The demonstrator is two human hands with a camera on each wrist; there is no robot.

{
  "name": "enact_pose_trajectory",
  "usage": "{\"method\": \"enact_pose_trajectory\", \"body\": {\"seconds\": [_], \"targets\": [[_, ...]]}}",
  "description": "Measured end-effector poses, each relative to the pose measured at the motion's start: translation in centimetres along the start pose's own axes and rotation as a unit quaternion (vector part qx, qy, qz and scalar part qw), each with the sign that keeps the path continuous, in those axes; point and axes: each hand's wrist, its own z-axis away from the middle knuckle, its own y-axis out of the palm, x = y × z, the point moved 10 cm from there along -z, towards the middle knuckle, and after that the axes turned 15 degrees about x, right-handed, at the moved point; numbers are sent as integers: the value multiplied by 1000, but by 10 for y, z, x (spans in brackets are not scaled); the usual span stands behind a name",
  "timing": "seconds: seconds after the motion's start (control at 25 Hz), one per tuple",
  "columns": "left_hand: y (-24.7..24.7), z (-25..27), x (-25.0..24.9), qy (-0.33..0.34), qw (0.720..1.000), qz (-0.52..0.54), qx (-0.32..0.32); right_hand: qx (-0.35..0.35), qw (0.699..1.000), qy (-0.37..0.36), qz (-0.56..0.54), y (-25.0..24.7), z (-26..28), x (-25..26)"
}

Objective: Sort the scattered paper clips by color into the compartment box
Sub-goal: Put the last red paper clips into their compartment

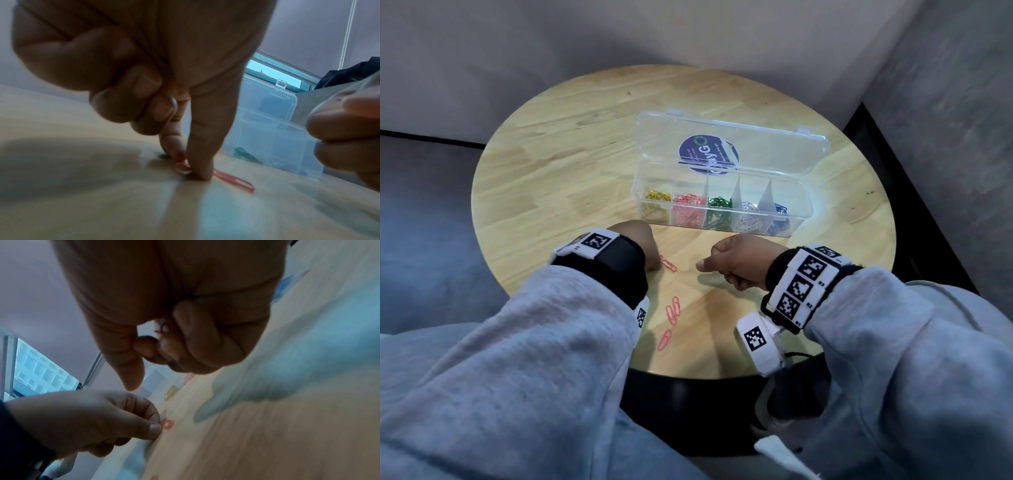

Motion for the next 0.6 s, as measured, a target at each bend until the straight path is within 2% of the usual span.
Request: {"method": "enact_pose_trajectory", "body": {"seconds": [0.16, 0.24, 0.36, 0.44, 0.52, 0.6], "targets": [[-1, 8, 4, 16, 1000, 19, 13, 27, 1000, 3, 10, 9, -4, 6], [-10, 16, 12, 41, 996, 74, 16, 38, 999, -2, 29, 16, -6, 10], [-27, 30, 26, 102, 965, 239, 16, 36, 995, -12, 93, 24, -5, 20], [-32, 35, 38, 126, 946, 299, 7, 33, 985, -1, 172, 32, -3, 24], [-26, 35, 49, 112, 946, 302, 24, 10, 961, 27, 275, 38, -2, 25], [-15, 33, 59, 67, 953, 291, 48, -15, 936, 41, 349, 46, 0, 28]]}}
